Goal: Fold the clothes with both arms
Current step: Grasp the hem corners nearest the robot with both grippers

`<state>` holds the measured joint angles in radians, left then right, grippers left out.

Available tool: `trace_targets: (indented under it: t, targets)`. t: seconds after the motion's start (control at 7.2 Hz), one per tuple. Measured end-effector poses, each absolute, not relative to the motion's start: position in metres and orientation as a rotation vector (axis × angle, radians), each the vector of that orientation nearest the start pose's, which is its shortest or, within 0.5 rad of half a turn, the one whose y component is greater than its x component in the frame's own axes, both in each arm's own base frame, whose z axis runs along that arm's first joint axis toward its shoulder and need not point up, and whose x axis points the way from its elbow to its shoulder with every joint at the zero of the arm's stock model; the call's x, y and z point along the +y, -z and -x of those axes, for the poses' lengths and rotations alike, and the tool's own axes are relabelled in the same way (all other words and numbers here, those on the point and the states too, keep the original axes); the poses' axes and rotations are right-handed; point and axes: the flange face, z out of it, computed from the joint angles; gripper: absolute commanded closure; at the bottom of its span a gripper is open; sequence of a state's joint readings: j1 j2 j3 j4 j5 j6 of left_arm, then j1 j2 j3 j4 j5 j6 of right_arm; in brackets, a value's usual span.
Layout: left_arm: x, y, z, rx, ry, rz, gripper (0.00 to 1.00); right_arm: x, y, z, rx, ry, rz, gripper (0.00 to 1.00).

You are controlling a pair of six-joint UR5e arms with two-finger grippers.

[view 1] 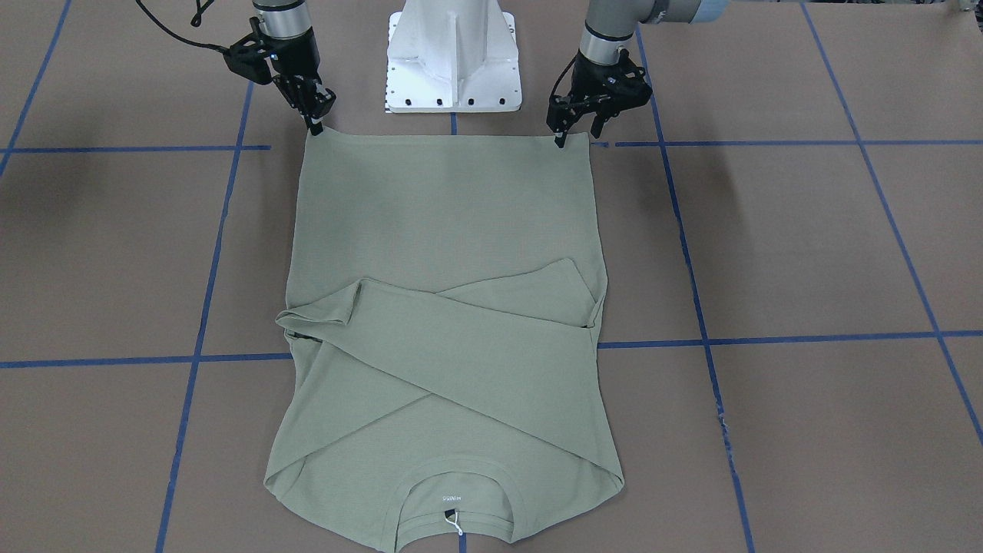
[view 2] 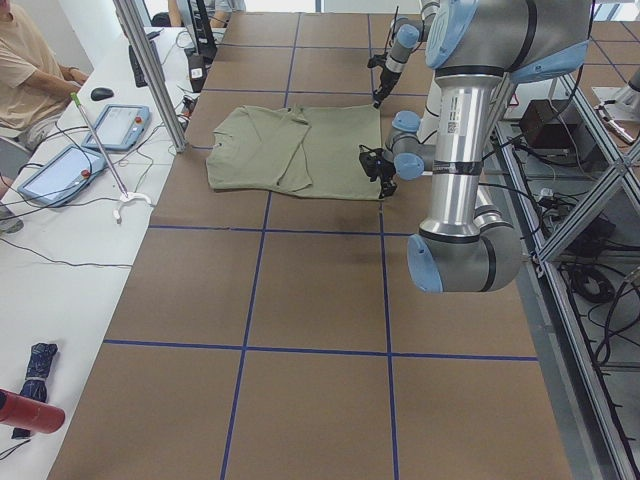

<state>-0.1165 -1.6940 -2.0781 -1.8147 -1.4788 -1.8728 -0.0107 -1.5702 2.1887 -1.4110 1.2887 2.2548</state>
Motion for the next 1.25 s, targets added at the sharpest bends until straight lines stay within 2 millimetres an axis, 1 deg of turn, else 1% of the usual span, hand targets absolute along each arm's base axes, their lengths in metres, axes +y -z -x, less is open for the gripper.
trace_targets:
  t: [0.56, 0.69, 0.97, 1.11, 1.25]
  targets:
    - [-0.199, -0.345, -0.491, 0.874, 0.43, 0.005, 0.32, -0.156, -0.36, 0.459, -0.836, -0.744, 0.01, 1.0]
    - [-0.199, -0.346, -0.491, 0.872, 0.428, 0.01, 0.42, -0.156, -0.36, 0.459, -0.835, -0.743, 0.01, 1.0]
    - [-0.198, -0.348, -0.49, 0.867, 0.425, 0.017, 0.85, -0.156, -0.36, 0.459, -0.834, -0.743, 0.009, 1.0]
    - [-0.198, -0.351, -0.489, 0.862, 0.425, 0.018, 1.0, -0.156, -0.361, 0.458, -0.833, -0.743, 0.009, 1.0]
    - [-0.197, -0.353, -0.487, 0.858, 0.425, 0.018, 1.0, -0.156, -0.361, 0.458, -0.833, -0.743, 0.009, 1.0]
